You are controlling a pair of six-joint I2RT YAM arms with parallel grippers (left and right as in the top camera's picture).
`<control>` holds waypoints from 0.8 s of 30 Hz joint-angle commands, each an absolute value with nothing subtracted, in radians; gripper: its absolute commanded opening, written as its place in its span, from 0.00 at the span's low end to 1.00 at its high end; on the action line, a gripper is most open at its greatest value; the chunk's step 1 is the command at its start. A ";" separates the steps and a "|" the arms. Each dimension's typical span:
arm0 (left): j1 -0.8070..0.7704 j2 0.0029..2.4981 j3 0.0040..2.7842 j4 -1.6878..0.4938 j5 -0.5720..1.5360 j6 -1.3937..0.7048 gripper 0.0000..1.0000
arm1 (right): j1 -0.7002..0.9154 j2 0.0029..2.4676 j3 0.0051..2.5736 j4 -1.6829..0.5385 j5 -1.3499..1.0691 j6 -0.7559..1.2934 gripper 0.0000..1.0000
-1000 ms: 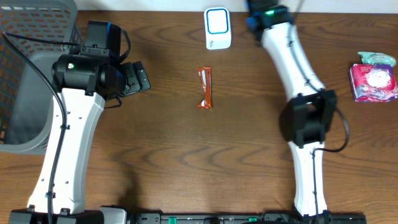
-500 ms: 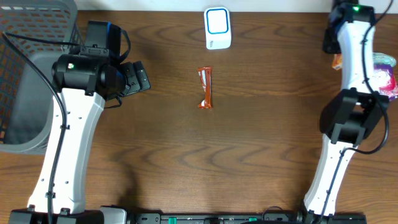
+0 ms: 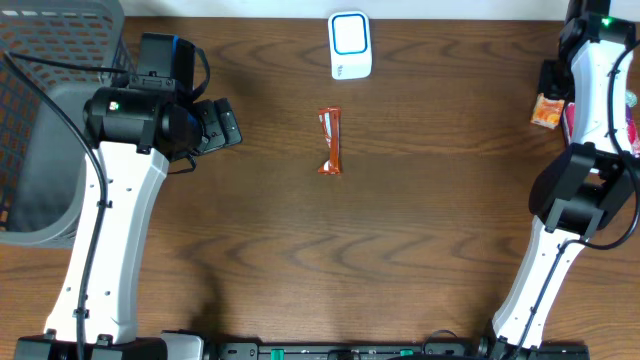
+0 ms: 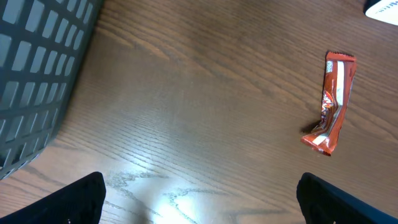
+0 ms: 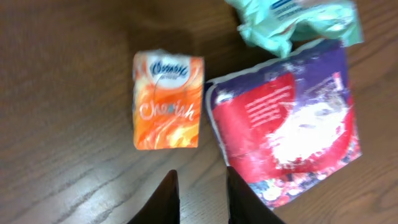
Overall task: Scan the item barcode
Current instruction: 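Carry the Kleenex pack to the far right beside the bag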
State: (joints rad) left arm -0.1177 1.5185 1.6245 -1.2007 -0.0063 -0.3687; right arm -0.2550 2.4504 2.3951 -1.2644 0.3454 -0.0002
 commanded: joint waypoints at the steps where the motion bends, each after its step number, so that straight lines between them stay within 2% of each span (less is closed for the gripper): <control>1: -0.114 1.509 1.624 -1.203 -0.016 -0.363 0.98 | -0.253 2.431 2.363 -1.256 0.329 -0.019 0.28; 10: -0.114 1.509 1.624 -1.203 -0.016 -0.363 0.98 | -0.189 2.424 2.393 -1.257 0.165 -0.015 0.31; 12: -0.114 1.509 1.624 -1.204 -0.016 -0.363 0.98 | -0.159 2.424 2.404 -1.257 0.108 -0.015 0.36; 13: -0.114 1.509 1.624 -1.203 -0.016 -0.363 0.98 | -0.142 2.424 2.408 -1.258 0.078 -0.015 0.61; 14: -0.114 1.509 1.624 -1.204 -0.016 -0.363 0.98 | -0.126 2.424 2.410 -1.259 0.047 -0.015 0.99; 24: -0.114 1.509 1.624 -1.204 -0.016 -0.363 0.98 | 0.088 2.424 2.409 -1.274 -0.260 0.015 0.99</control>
State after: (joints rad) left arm -0.1177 1.5185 1.6245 -1.2007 -0.0063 -0.3687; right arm 0.0341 2.4504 2.3814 -1.2716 -0.1074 -0.0059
